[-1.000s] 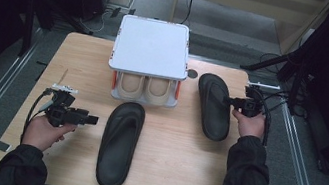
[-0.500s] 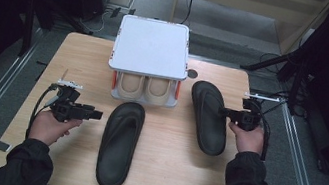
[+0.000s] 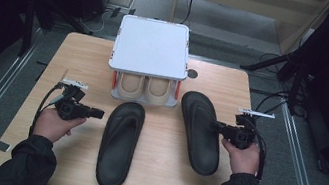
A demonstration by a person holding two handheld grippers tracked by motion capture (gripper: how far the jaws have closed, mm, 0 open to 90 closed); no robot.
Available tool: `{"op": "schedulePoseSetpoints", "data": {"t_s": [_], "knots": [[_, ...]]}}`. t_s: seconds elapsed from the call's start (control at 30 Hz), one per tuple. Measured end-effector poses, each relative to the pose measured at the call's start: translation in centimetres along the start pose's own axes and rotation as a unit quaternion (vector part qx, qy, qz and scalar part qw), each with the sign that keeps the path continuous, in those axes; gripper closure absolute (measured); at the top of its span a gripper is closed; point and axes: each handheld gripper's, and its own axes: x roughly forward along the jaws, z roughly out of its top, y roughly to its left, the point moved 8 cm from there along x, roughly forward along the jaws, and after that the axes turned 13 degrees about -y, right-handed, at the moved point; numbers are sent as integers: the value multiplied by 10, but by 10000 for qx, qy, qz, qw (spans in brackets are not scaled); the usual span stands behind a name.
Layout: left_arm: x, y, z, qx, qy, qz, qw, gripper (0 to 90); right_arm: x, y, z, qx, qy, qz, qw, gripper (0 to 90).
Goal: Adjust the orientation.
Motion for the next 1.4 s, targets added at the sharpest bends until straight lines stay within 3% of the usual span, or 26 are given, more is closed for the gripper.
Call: {"op": "schedulePoseSetpoints", "data": {"t_s": [0.17,0.27,0.37,0.63,0.77,0.93,1.03,1.13,1.4], "knots": [[6,1,2,149,-9,-14,9999,881,1,14,-16,-25,121,148,9998,726],[10,4,3,139,27,-2,9999,880,2,21,-24,-65,177,174,9997,726],[10,7,6,70,-89,-66,9999,880,5,28,-32,-107,267,249,9993,726],[21,6,2,257,117,-78,9996,893,18,49,-47,-277,472,436,9975,725],[25,8,1,314,117,-60,9994,893,24,54,-52,-296,514,472,9971,726],[29,12,0,226,129,-103,9996,894,30,61,-57,-382,573,508,9963,725],[32,13,-4,189,263,-119,9994,896,35,64,-60,-385,608,505,9961,724],[36,13,-8,292,427,-64,9986,897,38,66,-64,-409,669,495,9957,724],[39,15,-12,397,577,76,9975,897,47,73,-73,-425,749,581,9946,720]]}}
